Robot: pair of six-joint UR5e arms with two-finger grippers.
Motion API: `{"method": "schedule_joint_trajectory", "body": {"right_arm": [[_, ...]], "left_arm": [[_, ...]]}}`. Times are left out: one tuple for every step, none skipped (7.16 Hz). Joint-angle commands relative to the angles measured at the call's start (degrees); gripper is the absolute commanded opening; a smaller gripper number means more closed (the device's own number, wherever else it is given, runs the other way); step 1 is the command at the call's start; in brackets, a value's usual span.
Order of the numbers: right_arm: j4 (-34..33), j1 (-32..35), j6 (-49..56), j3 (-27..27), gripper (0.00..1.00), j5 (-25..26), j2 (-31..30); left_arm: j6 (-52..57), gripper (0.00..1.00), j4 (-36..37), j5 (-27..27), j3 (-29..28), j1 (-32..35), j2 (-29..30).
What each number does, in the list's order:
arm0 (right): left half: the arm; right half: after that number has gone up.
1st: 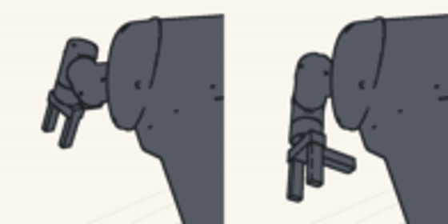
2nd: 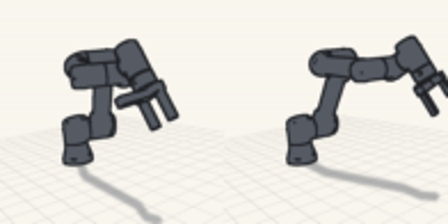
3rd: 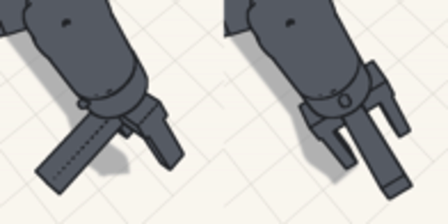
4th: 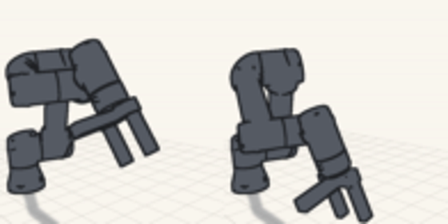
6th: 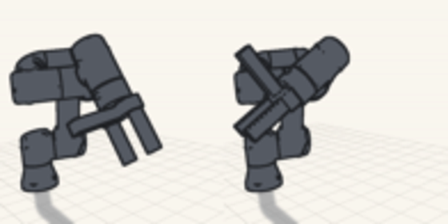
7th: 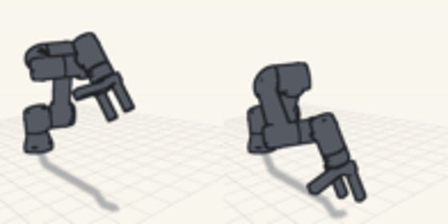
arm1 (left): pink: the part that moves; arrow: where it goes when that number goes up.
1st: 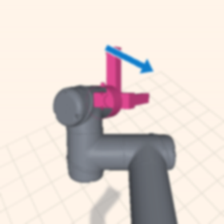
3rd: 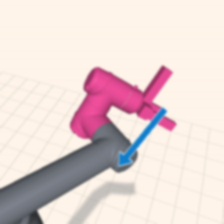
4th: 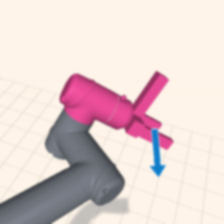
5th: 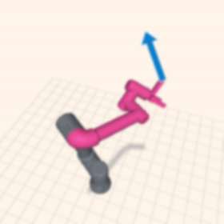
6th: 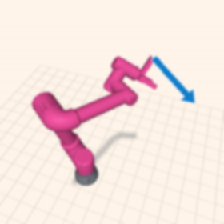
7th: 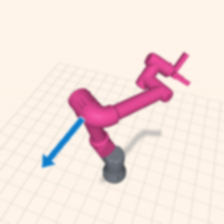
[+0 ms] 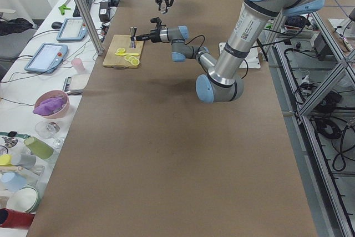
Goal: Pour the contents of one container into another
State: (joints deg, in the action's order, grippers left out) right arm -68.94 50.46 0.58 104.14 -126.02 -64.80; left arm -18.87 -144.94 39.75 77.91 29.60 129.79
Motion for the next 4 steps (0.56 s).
{"method": "schedule_joint_trajectory", "body": {"right_arm": [[-1.0, 0.1, 0.5, 0.2, 0.0, 0.4, 1.9], [-2.2, 0.2, 0.4, 0.2, 0.0, 0.6, 3.4], [-3.1, 0.4, 0.3, 0.1, 0.0, 0.7, 4.8], [-4.3, 0.6, -0.1, 0.1, 0.0, 0.7, 5.9]], "left_arm": [[2.1, 0.0, 0.1, -0.3, -1.4, -2.9, 2.8], [2.1, 0.0, 0.1, -0.6, -3.6, -3.8, 5.2], [2.0, 0.0, 0.1, -0.8, -5.5, -5.2, 7.1], [2.0, 0.0, 0.2, -2.8, -5.9, -6.7, 7.9]]}}
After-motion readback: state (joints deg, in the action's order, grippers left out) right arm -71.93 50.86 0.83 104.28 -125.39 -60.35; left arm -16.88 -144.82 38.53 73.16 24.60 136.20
